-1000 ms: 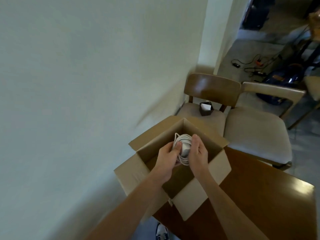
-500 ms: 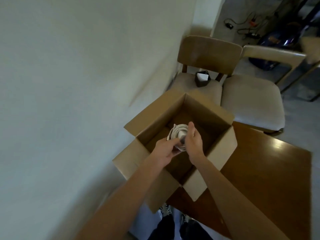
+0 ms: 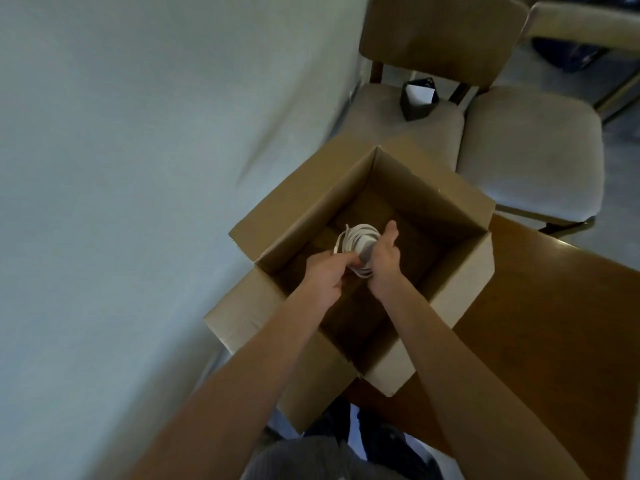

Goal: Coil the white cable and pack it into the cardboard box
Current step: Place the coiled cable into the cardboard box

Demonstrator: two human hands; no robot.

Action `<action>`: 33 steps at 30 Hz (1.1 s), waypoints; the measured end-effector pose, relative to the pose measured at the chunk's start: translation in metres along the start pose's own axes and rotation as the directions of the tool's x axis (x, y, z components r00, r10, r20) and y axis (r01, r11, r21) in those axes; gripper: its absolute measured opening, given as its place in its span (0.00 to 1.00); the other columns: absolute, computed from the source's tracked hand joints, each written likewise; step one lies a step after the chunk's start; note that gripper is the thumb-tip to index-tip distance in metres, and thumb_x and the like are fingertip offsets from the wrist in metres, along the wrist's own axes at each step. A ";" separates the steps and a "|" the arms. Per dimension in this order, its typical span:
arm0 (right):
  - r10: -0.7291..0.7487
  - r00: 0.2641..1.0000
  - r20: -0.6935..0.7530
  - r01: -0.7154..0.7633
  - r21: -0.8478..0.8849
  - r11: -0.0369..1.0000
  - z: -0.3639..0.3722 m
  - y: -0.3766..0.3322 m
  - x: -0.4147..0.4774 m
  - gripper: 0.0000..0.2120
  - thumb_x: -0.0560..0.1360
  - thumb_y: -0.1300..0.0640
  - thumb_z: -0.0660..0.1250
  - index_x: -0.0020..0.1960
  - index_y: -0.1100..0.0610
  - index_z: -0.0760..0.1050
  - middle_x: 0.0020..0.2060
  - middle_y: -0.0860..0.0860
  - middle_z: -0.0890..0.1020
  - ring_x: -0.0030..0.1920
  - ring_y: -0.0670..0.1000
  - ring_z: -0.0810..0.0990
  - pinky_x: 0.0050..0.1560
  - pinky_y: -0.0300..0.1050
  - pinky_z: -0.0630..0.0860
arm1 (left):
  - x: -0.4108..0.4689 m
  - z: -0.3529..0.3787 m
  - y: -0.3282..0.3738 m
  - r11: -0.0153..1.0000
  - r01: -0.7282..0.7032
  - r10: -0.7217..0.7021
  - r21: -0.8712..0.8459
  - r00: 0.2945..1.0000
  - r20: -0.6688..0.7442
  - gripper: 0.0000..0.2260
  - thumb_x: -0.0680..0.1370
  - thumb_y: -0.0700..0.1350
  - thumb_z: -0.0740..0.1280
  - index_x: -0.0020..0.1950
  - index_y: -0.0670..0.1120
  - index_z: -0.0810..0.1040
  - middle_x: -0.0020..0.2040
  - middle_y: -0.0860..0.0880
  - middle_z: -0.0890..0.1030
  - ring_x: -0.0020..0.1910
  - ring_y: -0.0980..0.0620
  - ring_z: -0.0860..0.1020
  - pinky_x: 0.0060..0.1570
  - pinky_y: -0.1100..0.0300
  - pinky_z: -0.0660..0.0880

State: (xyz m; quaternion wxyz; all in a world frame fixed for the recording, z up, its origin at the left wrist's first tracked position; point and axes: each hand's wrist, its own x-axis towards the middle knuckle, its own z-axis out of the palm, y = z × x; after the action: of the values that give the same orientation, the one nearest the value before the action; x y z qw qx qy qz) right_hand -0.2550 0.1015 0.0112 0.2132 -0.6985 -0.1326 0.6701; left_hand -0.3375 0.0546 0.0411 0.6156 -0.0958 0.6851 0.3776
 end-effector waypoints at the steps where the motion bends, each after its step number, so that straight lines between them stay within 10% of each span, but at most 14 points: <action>1: 0.033 0.999 -0.007 -0.032 0.033 0.999 0.002 -0.001 0.005 0.37 0.81 0.30 0.50 0.80 0.54 0.60 0.58 0.57 0.78 0.49 0.55 0.78 0.51 0.52 0.75 | 0.003 0.001 0.000 1.000 -0.005 0.005 -0.005 1.000 -0.010 0.18 0.69 0.29 0.74 0.56 0.40 0.83 0.46 0.44 0.86 0.43 0.49 0.84 0.27 0.63 0.77; 8: 0.181 0.983 0.007 -0.180 0.179 0.967 0.009 -0.005 0.021 0.35 0.82 0.33 0.52 0.77 0.58 0.65 0.57 0.62 0.78 0.50 0.61 0.78 0.46 0.56 0.76 | 0.023 0.008 -0.008 0.997 -0.058 0.058 -0.055 0.998 -0.004 0.13 0.73 0.30 0.71 0.52 0.45 0.85 0.50 0.44 0.86 0.51 0.48 0.84 0.54 0.52 0.82; 15: 0.251 0.965 -0.072 -0.244 0.102 0.964 0.008 -0.012 0.036 0.31 0.85 0.39 0.50 0.77 0.60 0.67 0.67 0.64 0.77 0.64 0.64 0.78 0.51 0.56 0.75 | 0.048 0.006 -0.009 0.982 -0.104 0.099 0.157 0.994 0.039 0.11 0.75 0.35 0.72 0.55 0.46 0.83 0.55 0.44 0.85 0.53 0.47 0.83 0.49 0.57 0.81; 20: -0.071 0.980 -0.187 0.018 -0.273 0.962 -0.002 -0.002 0.047 0.30 0.85 0.38 0.49 0.71 0.60 0.72 0.65 0.61 0.79 0.64 0.62 0.78 0.53 0.52 0.73 | 0.058 0.010 -0.017 0.941 -0.198 0.181 0.275 0.980 0.088 0.27 0.75 0.49 0.76 0.71 0.45 0.74 0.48 0.57 0.80 0.48 0.57 0.80 0.46 0.61 0.80; 25: -0.386 0.921 -0.055 0.284 -0.583 0.761 -0.001 0.003 0.043 0.26 0.87 0.45 0.48 0.64 0.61 0.76 0.55 0.59 0.81 0.63 0.60 0.79 0.47 0.46 0.68 | 0.067 0.010 -0.016 0.568 -0.422 0.487 0.706 0.864 0.124 0.12 0.79 0.52 0.71 0.60 0.48 0.82 0.49 0.52 0.84 0.50 0.51 0.83 0.51 0.54 0.81; 27: -0.436 0.900 0.031 0.323 -0.720 0.614 0.000 0.003 0.042 0.25 0.88 0.47 0.47 0.67 0.60 0.76 0.65 0.61 0.77 0.72 0.62 0.70 0.63 0.54 0.69 | 0.069 0.010 -0.016 0.393 -0.402 0.544 0.827 0.826 0.143 0.09 0.80 0.50 0.70 0.57 0.48 0.83 0.51 0.49 0.84 0.49 0.50 0.82 0.49 0.52 0.81; 31: -0.544 0.830 0.125 0.339 -0.887 0.314 -0.007 -0.004 0.040 0.22 0.87 0.48 0.51 0.68 0.57 0.78 0.72 0.62 0.69 0.73 0.64 0.63 0.72 0.58 0.62 | 0.070 0.012 -0.012 0.500 -0.446 0.510 0.742 0.844 0.165 0.10 0.80 0.48 0.71 0.55 0.42 0.84 0.49 0.45 0.85 0.46 0.50 0.83 0.51 0.50 0.83; 33: -0.575 0.802 0.163 0.422 -0.837 0.350 -0.010 -0.006 0.041 0.19 0.87 0.49 0.54 0.65 0.57 0.79 0.67 0.59 0.71 0.69 0.62 0.68 0.67 0.54 0.67 | 0.070 0.011 -0.009 0.573 -0.428 0.468 0.699 0.871 0.150 0.12 0.79 0.48 0.72 0.57 0.42 0.83 0.47 0.45 0.86 0.43 0.48 0.85 0.46 0.47 0.84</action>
State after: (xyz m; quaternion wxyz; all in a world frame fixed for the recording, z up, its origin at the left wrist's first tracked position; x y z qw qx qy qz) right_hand -0.2414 0.1250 -0.0213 0.0526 -0.6869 -0.6272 0.3633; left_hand -0.3387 0.0785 -0.0259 0.4697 0.3167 0.7933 0.2229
